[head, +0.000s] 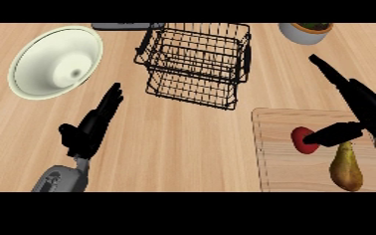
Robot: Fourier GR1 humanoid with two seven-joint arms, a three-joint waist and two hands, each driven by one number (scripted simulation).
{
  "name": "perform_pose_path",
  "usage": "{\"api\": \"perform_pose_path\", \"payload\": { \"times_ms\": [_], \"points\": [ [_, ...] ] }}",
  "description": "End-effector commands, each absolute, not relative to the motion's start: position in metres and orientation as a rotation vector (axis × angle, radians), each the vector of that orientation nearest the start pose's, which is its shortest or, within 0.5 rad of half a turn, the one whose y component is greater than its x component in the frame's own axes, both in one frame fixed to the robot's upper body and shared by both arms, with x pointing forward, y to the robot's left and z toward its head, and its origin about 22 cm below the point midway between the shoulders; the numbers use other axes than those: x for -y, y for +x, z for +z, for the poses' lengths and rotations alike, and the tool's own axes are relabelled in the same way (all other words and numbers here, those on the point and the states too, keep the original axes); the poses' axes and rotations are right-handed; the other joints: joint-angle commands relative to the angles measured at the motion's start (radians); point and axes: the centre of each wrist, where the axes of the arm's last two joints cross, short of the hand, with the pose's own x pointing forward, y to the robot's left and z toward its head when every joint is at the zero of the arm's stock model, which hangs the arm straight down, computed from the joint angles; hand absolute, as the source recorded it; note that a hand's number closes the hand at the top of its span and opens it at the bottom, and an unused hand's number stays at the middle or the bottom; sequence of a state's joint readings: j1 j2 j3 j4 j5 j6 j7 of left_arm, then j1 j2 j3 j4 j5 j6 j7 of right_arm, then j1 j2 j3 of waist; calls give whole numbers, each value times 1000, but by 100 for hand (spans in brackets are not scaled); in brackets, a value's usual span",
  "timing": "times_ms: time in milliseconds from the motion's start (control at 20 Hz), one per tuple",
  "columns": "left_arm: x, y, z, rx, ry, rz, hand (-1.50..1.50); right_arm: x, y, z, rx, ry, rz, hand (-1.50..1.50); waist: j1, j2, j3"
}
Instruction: Pick the tomato from the cutting board and place it in the tiered basket
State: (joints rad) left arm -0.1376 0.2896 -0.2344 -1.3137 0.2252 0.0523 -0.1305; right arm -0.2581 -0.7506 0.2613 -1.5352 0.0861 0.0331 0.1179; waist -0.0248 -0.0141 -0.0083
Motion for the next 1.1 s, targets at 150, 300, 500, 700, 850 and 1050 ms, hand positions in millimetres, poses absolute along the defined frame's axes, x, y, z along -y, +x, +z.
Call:
{"api": "perform_pose_path", "payload": {
  "times_ms": [150, 300, 500, 700, 850, 1050],
  "points": [
    [-226, 258, -31, 1515, -60, -206, 0, 303, 266, 158, 1044, -742, 1333, -150, 0, -2, 1],
    [-233, 261, -22, 1534, -60, -213, 0, 281, 250, 185, 968, -729, 1388, -150, 1, 1, 4],
    [-251, 273, -28, 1523, -69, -219, 0, 255, 236, 186, 923, -741, 1360, -150, 16, 12, 7],
    [-246, 256, -29, 1535, -69, -215, 0, 247, 227, 177, 894, -763, 1300, -150, 24, 12, 8],
    [-233, 264, -40, 1528, -86, -232, 0, 251, 227, 164, 948, -842, 1227, -150, 19, 15, 8],
    [-239, 274, -16, 1524, -91, -236, 0, 248, 235, 165, 808, -939, 1262, -150, 25, 14, 8]
  ]
}}
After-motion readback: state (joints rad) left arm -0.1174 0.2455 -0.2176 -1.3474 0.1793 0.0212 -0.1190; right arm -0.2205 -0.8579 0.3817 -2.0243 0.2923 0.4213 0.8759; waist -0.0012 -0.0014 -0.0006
